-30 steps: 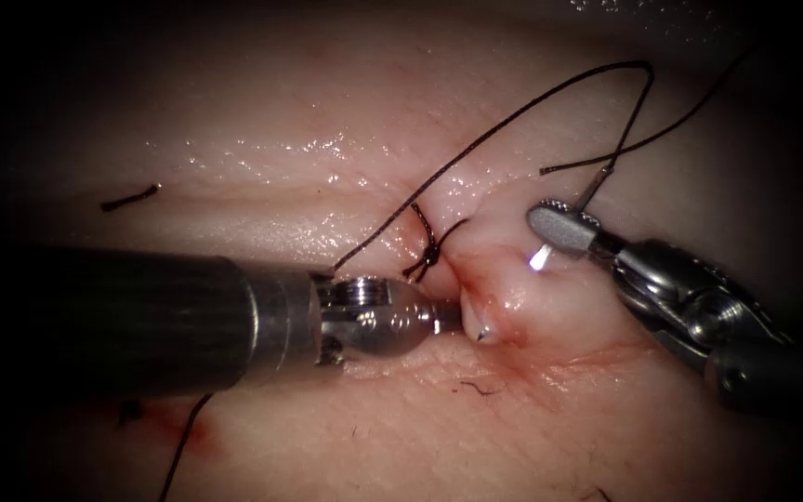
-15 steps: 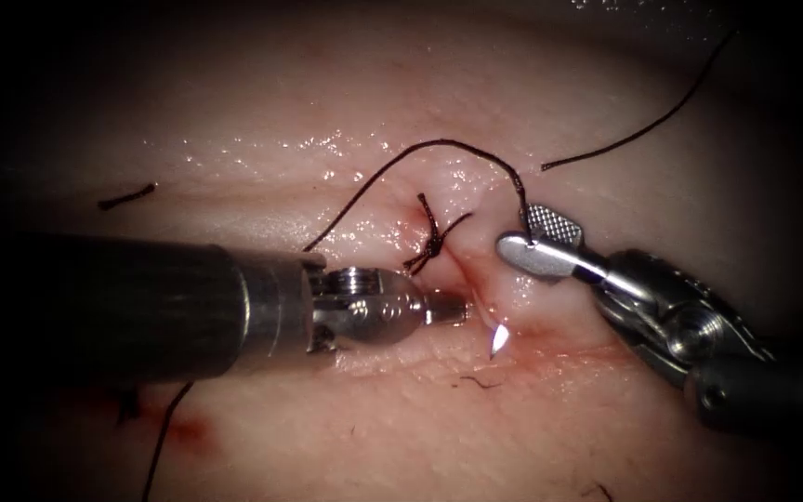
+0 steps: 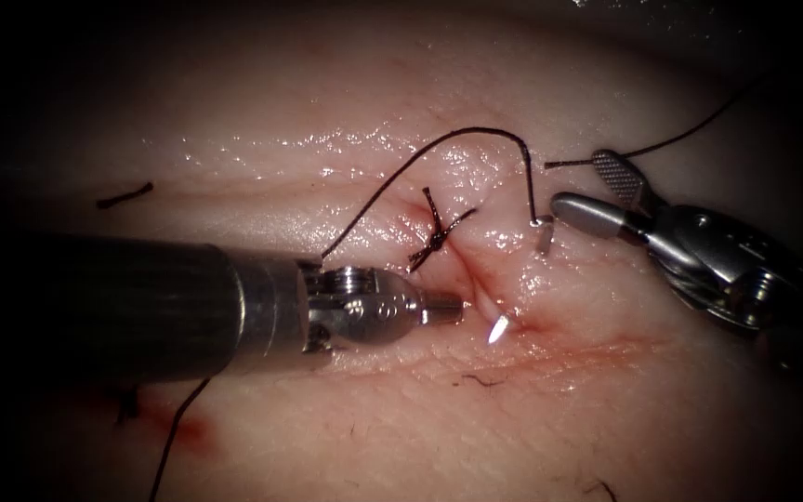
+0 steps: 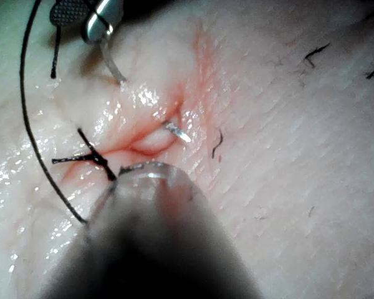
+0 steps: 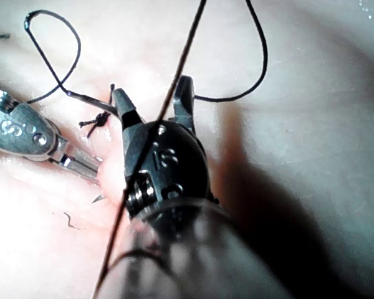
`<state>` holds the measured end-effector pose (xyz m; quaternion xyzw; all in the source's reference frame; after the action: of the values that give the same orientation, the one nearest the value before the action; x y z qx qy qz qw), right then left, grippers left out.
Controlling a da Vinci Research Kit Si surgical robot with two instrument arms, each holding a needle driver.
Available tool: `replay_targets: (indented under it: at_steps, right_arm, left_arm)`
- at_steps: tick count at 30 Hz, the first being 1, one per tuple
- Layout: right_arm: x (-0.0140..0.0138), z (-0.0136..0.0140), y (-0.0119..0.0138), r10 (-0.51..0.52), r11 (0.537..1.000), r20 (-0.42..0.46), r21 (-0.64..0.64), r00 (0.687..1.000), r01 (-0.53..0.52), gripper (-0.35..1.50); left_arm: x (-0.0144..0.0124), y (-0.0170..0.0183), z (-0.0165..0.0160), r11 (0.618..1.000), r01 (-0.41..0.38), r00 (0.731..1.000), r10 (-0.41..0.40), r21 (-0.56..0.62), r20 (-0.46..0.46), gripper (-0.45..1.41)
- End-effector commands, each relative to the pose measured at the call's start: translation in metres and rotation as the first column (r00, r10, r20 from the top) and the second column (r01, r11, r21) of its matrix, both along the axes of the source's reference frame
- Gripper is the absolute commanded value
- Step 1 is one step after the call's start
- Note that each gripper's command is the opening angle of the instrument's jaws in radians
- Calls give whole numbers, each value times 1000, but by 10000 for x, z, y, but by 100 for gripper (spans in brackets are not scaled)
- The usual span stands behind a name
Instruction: Wound Closure
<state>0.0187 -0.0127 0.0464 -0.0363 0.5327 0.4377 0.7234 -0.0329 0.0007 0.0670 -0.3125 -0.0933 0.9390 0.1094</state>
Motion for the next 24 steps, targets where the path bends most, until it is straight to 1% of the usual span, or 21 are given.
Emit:
replay_targets:
  at_steps: [1, 3, 5, 8, 10, 11, 12, 13, 14, 15, 19, 20, 21, 23, 24]
  right_arm:
    - [14, -2, 0, -16, 1000, 15, -19, 1000, 16, 136]
    - [21, -7, -2, -33, 998, 49, -50, 998, 36, 136]
    - [29, -10, -4, -67, 996, 59, -54, 996, 70, 135]
    - [37, -14, -12, -166, 985, 106, -24, 980, 170, 133]
    - [35, -16, -15, -206, 977, 132, -27, 970, 212, 131]
    - [28, -19, -15, -233, 971, 145, -29, 962, 239, 128]
    - [23, -21, -14, -232, 971, 140, -31, 962, 239, 126]
    - [10, -24, -11, -236, 969, 131, -42, 963, 243, 121]
    - [5, -26, -9, -233, 969, 132, -49, 963, 242, 120]
    - [-7, -28, -8, -225, 970, 143, -55, 964, 235, 120]
    - [-17, -28, -12, -243, 966, 148, -53, 959, 253, 123]
    - [-16, -28, -14, -254, 963, 159, -48, 954, 264, 125]
    - [-10, -28, -20, -293, 952, 147, -50, 945, 302, 125]
    - [-1, -28, -24, -313, 945, 143, -55, 939, 324, 125]
    - [12, -29, -27, -335, 937, 121, -63, 935, 344, 126]
  left_arm:
    - [-4, -2, 6, 1000, 0, 1000, 0, 0, 0, -45]
    - [-4, -2, 6, 1000, 0, 1000, 0, 0, 0, -45]
    - [-4, -2, 6, 1000, -1, 1000, 1, 0, 0, -45]
    - [-4, -2, 6, 1000, -1, 1000, 1, 0, 1, -45]
    - [-3, -2, 5, 1000, -1, 1000, 1, -1, -1, -45]
    - [-2, -2, 5, 1000, -2, 1000, 2, -1, 0, -45]
    - [-2, -2, 5, 1000, -3, 1000, 3, -1, 0, -45]
    - [-1, -2, 5, 1000, -2, 1000, 2, -2, -2, -45]
    - [-1, -2, 5, 1000, -2, 1000, 2, -2, -2, -45]
    - [-1, -2, 5, 1000, -2, 1000, 2, -2, -2, -45]
    - [-1, -2, 5, 1000, -2, 1000, 2, -2, -2, -45]
    - [-1, -2, 5, 1000, -2, 1000, 2, -2, -2, -45]
    - [-2, -2, 5, 1000, -2, 1000, 2, -2, -2, -45]
    - [-2, -2, 5, 1000, -1, 1000, 1, -3, -3, -45]
    - [-2, -2, 6, 1000, -1, 1000, 1, -3, -3, -45]
